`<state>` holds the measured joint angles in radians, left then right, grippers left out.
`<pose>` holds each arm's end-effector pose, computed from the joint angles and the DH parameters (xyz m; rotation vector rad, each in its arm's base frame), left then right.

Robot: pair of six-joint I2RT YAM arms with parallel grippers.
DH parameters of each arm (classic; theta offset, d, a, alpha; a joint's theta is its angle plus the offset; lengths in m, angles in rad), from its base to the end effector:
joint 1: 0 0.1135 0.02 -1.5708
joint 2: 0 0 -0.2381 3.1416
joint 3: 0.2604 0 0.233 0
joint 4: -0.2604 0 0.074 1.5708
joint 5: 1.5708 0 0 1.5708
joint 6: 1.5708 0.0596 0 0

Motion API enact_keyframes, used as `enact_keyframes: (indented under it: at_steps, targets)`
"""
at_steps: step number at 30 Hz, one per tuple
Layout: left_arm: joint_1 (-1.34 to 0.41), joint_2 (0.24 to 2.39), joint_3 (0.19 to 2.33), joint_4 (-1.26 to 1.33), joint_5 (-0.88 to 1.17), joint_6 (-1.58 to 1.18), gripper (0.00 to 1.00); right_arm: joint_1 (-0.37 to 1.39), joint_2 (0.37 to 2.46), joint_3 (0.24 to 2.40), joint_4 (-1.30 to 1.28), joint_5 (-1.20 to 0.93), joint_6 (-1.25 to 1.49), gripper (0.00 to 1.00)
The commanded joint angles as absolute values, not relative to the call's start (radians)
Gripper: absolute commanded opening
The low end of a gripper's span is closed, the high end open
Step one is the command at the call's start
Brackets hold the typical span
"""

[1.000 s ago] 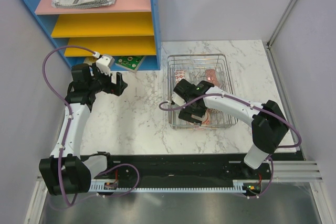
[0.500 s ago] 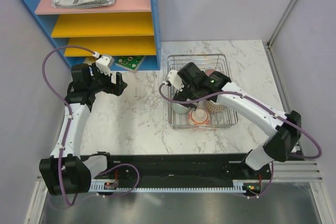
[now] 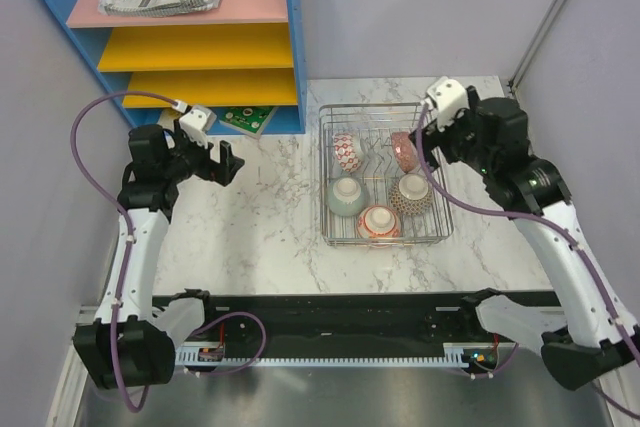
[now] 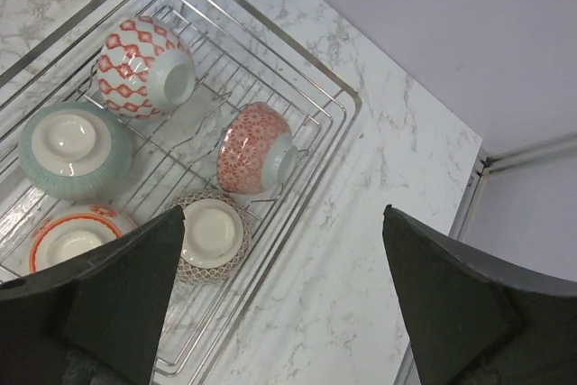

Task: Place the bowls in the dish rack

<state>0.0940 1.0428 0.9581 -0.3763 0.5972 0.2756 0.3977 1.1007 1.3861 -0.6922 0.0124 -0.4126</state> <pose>0.2420 -0.0109 0.3051 0.5418 1.8889 -0.3642 0.2160 0.0899 0.3939 -0.7721 1.8207 -0.0220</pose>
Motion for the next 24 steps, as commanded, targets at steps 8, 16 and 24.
enact_keyframes:
  at_steps: [8,16,24]
  targets:
    - [0.100,0.923,0.890,-0.348,0.664,0.305,1.00,-0.401,0.917,1.030,-0.549,-0.799,-0.392,0.98]
    - [0.100,0.948,0.871,-0.347,0.730,0.307,1.00,-0.581,1.014,1.008,-0.646,-0.996,-0.528,0.98]
    - [0.100,0.943,0.844,-0.344,0.767,0.330,1.00,-0.581,0.963,0.985,-0.744,-1.037,-0.617,0.98]
